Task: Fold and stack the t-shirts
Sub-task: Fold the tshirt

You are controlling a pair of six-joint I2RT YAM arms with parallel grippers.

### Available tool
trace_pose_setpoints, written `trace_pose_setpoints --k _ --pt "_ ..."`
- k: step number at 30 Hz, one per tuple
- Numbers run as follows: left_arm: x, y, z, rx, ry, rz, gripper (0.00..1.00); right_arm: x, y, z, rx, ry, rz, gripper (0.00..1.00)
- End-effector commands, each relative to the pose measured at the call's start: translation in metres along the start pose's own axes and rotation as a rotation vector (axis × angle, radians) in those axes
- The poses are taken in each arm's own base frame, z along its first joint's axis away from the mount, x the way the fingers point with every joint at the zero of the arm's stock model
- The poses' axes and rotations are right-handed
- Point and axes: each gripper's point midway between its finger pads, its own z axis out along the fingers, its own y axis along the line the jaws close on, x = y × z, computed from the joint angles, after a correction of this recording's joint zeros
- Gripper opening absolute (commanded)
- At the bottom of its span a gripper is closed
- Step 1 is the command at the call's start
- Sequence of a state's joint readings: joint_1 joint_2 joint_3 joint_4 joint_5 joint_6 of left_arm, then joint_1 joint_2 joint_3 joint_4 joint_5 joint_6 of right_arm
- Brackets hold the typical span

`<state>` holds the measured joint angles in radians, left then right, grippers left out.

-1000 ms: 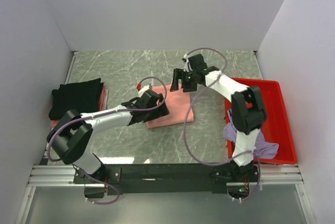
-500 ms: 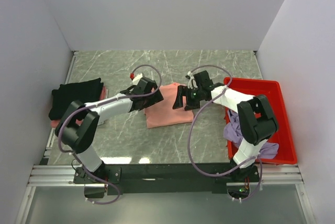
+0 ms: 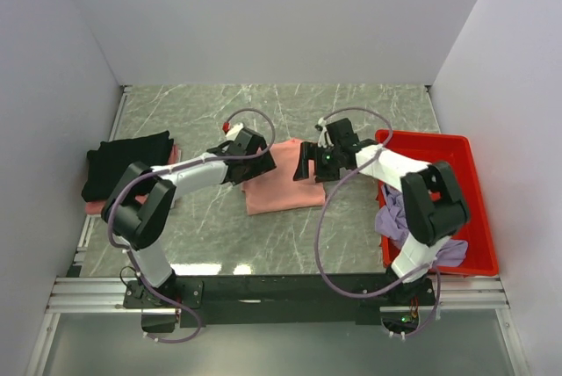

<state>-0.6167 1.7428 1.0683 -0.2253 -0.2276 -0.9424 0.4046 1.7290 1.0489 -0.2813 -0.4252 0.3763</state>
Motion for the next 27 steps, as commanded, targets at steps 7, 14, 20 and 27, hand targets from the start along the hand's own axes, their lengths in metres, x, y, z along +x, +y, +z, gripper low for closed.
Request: trace_pose_setpoints --k 7,14,20,27 --pt "-0.045 -0.006 -0.082 0.08 -0.173 -0.029 0.99 -0.064 0.046 -0.144 0.028 -0.511 -0.134 0.9" --pt "-0.039 0.03 -0.095 0.004 -0.207 -0.056 0.99 -0.06 -0.001 -0.213 0.213 -0.897 0.15 0.96" --pt "-0.036 0.033 -0.066 -0.049 -0.177 -0.035 0.99 -0.042 0.005 -0.209 0.143 -0.878 0.068 0.96" --pt "-0.03 0.025 -0.027 -0.112 -0.104 -0.013 0.99 -0.026 0.001 -0.186 0.142 -0.766 0.024 0.96"
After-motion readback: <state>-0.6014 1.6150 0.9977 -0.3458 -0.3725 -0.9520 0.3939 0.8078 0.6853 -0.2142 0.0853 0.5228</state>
